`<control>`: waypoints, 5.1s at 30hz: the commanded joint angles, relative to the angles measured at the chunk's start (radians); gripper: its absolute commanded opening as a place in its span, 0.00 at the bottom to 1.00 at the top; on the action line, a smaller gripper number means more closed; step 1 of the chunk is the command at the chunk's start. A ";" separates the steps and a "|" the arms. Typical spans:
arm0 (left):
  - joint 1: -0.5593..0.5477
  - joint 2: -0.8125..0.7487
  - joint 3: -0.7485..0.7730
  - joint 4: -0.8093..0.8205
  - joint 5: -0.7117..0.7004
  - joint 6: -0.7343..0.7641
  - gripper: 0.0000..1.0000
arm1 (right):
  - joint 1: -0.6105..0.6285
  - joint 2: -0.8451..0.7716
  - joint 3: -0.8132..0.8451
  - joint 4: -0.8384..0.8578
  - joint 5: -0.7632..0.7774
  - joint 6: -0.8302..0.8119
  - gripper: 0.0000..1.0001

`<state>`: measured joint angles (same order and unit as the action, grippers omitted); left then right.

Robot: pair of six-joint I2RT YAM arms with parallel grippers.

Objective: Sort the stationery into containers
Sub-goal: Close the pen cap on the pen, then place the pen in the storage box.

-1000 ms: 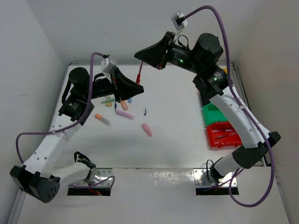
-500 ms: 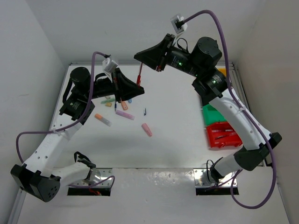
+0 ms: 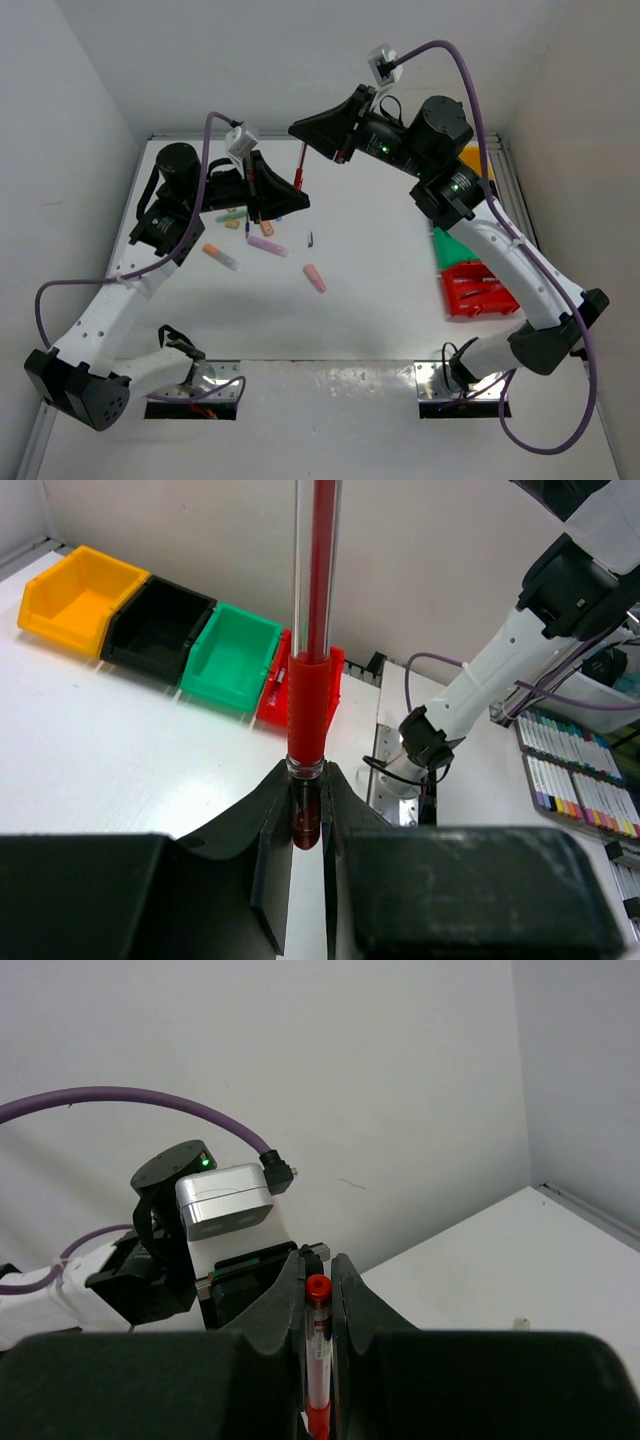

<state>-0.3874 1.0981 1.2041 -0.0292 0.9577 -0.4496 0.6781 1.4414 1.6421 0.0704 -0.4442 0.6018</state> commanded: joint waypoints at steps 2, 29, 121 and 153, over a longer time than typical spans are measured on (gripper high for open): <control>-0.004 -0.009 0.089 0.172 -0.050 -0.015 0.00 | 0.046 0.022 -0.064 -0.149 -0.088 0.012 0.00; 0.002 0.000 0.152 0.209 -0.048 -0.024 0.00 | 0.055 0.031 -0.134 -0.156 -0.100 0.038 0.00; -0.016 0.013 -0.006 0.109 -0.093 -0.066 0.00 | -0.132 0.010 0.071 -0.113 -0.074 0.118 0.65; 0.016 0.121 -0.219 0.261 0.185 -0.693 0.00 | 0.138 -0.375 -0.516 -0.443 -0.065 -2.036 0.50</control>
<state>-0.3561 1.2526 0.9928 0.2173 1.1156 -1.1297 0.8032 1.0519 1.1114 -0.4183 -0.5083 -1.3067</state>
